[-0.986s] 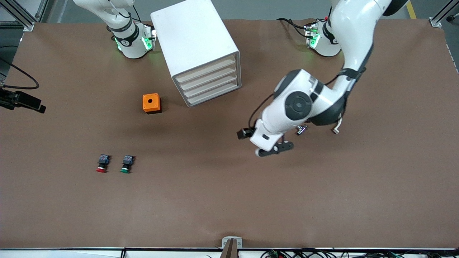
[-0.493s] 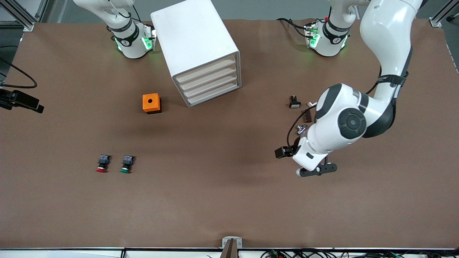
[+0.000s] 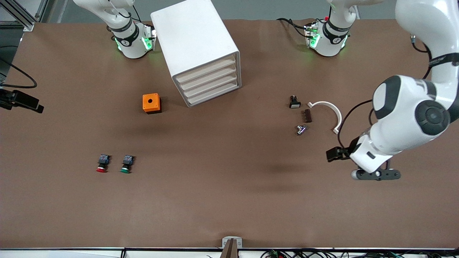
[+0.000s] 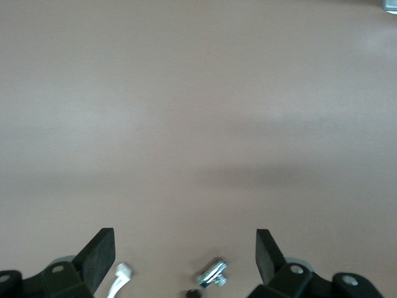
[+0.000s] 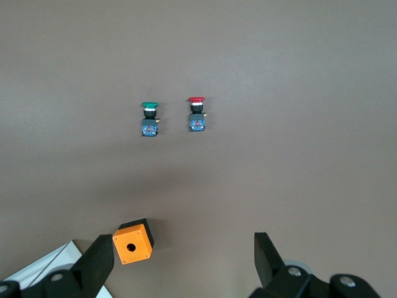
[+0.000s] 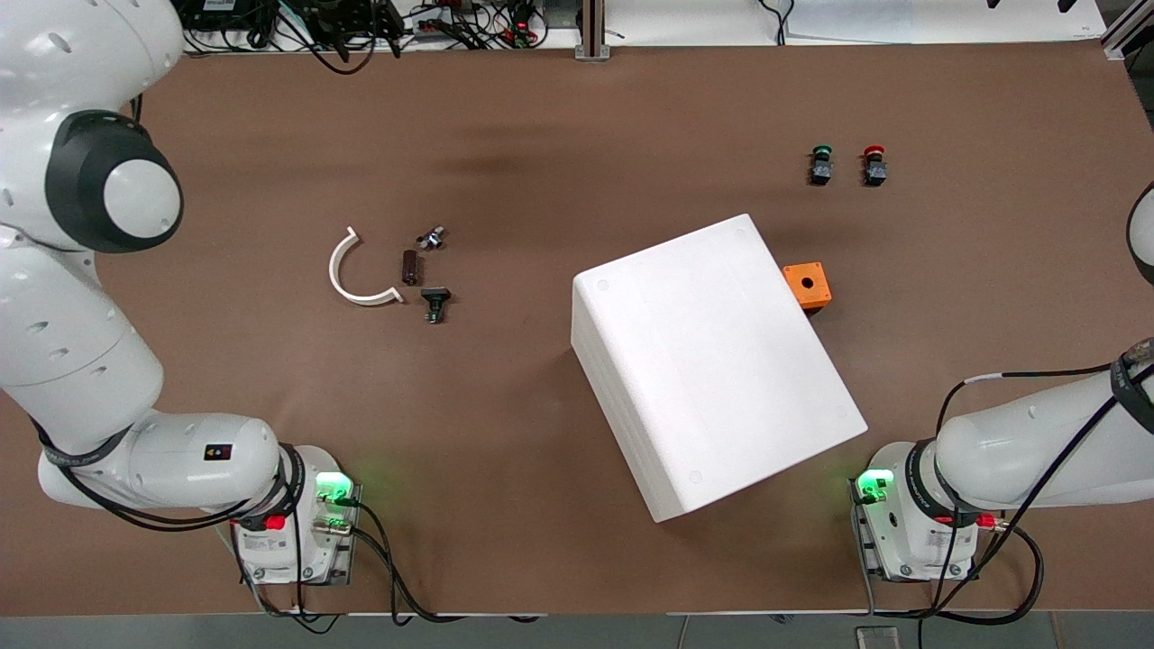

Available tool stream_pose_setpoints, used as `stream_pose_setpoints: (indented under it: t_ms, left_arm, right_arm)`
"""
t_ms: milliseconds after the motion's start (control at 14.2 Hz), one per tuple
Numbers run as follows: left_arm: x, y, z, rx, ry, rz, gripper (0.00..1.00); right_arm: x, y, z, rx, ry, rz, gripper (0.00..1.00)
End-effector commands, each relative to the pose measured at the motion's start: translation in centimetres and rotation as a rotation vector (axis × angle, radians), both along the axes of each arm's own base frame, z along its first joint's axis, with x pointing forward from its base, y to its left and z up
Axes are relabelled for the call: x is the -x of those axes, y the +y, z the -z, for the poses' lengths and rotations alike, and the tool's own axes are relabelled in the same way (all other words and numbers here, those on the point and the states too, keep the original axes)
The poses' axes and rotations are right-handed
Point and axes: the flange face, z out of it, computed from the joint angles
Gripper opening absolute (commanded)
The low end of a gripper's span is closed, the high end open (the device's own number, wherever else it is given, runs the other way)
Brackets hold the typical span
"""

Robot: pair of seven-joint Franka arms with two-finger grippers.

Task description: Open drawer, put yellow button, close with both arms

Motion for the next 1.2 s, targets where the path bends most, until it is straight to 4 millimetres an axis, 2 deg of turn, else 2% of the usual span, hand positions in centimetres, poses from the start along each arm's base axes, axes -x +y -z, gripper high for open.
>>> stream_pose_setpoints:
  t_ms: [0, 282, 634, 775, 915, 1127]
  left_arm:
    - [4.3, 1.8, -3.1, -0.057, -0.017, -0.002, 1.0]
    - [7.6, 4.3, -7.2, -0.077, -0.063, -0.045, 1.0]
    - [11.5, 6.5, -10.1, -0.1, -0.096, -0.078, 1.0]
    - [12.9, 6.5, -10.6, -0.105, -0.101, -0.077, 1.0]
    - [13.0, 6.6, -10.6, -0.11, -0.077, -0.077, 1.0]
    - [11.8, 6.6, -11.2, -0.104, -0.072, -0.077, 1.0]
  right_arm:
    - [0.3, -0.2, -0.7, 0.009, -0.01, 0.005, 1.0]
    - [0.3, -0.4, -1.0, 0.011, -0.016, 0.01, 1.0]
    - [0.3, -0.6, -1.1, 0.015, -0.017, 0.012, 1.0]
    - [0.3, -0.7, -1.1, 0.015, -0.019, 0.013, 1.0]
    - [0.3, -0.7, -1.1, 0.015, -0.017, 0.015, 1.0]
    - [0.4, -0.6, -1.1, 0.015, -0.017, 0.013, 1.0]
